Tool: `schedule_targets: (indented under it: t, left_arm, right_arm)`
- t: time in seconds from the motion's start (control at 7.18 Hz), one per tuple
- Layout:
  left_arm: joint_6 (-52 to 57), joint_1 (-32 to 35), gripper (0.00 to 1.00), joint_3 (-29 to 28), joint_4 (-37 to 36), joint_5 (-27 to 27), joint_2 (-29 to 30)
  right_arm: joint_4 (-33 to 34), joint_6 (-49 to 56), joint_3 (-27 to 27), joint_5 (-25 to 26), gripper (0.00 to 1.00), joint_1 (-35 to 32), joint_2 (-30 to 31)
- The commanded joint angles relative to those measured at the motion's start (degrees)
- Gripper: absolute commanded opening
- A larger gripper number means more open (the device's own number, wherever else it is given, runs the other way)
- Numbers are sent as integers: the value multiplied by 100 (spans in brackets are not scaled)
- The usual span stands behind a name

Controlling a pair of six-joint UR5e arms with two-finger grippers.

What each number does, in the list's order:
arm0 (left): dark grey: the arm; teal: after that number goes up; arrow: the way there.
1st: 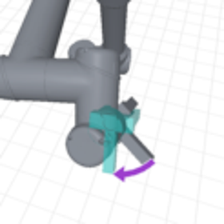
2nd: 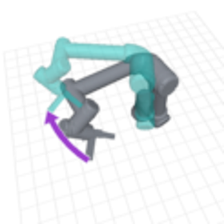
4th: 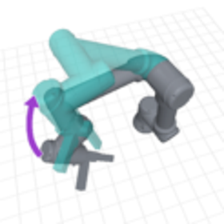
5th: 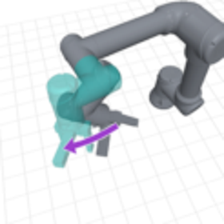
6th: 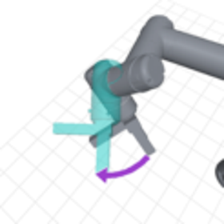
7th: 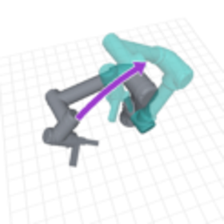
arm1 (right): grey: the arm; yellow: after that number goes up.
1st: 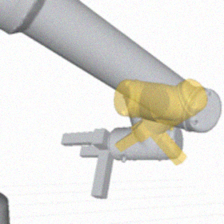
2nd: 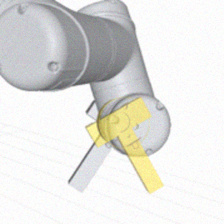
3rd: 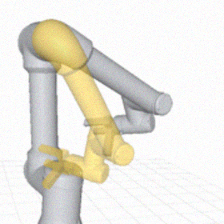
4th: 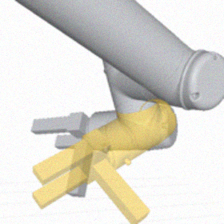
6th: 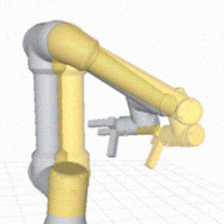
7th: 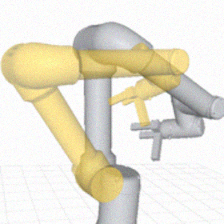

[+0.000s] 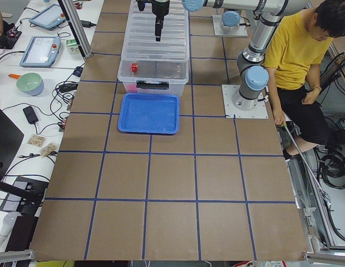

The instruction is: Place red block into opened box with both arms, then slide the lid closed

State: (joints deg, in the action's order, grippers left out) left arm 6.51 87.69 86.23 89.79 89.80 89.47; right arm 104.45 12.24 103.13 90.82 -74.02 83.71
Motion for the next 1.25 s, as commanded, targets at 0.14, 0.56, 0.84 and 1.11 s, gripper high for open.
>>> schedule_targets:
  t: [0.14,0.56,0.84,1.11]
  left_arm:
    - [26,3,100,-1,-23,-7,0]
    - [26,-6,100,-1,-32,28,0]
    - [26,-6,100,8,-32,187,9]
    - [26,-6,100,-1,-32,187,0]
  right_arm:
    - [23,-537,6,-3,100,-516,-48]
    - [23,-1073,6,-11,100,-938,-66]
    - [23,-1083,6,-11,100,-1009,-66]
    - [23,-1092,6,-20,100,-1097,-66]
